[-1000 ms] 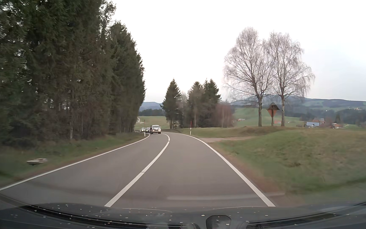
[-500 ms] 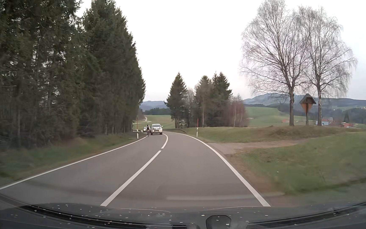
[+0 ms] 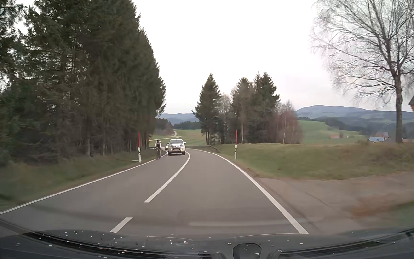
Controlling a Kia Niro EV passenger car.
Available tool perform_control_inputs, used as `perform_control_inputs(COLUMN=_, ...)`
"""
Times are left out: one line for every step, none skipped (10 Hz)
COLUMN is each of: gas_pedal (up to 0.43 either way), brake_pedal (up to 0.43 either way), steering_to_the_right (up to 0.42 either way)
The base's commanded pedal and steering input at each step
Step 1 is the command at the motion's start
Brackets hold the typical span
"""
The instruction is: Follow the waypoints while adhering to traffic rules and regulations
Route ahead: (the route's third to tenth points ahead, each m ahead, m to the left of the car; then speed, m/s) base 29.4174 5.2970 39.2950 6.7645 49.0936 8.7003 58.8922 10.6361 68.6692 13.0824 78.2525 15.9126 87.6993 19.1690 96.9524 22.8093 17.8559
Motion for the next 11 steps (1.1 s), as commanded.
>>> perform_control_inputs(gas_pedal=0.000, brake_pedal=0.189, steering_to_the_right=-0.023)
perform_control_inputs(gas_pedal=0.000, brake_pedal=0.183, steering_to_the_right=-0.023)
perform_control_inputs(gas_pedal=0.000, brake_pedal=0.177, steering_to_the_right=-0.022)
perform_control_inputs(gas_pedal=0.000, brake_pedal=0.171, steering_to_the_right=-0.022)
perform_control_inputs(gas_pedal=0.000, brake_pedal=0.171, steering_to_the_right=-0.024)
perform_control_inputs(gas_pedal=0.000, brake_pedal=0.171, steering_to_the_right=-0.027)
perform_control_inputs(gas_pedal=0.000, brake_pedal=0.171, steering_to_the_right=-0.029)
perform_control_inputs(gas_pedal=0.000, brake_pedal=0.171, steering_to_the_right=-0.029)
perform_control_inputs(gas_pedal=0.000, brake_pedal=0.165, steering_to_the_right=-0.029)
perform_control_inputs(gas_pedal=0.000, brake_pedal=0.159, steering_to_the_right=-0.029)
perform_control_inputs(gas_pedal=0.000, brake_pedal=0.061, steering_to_the_right=-0.029)
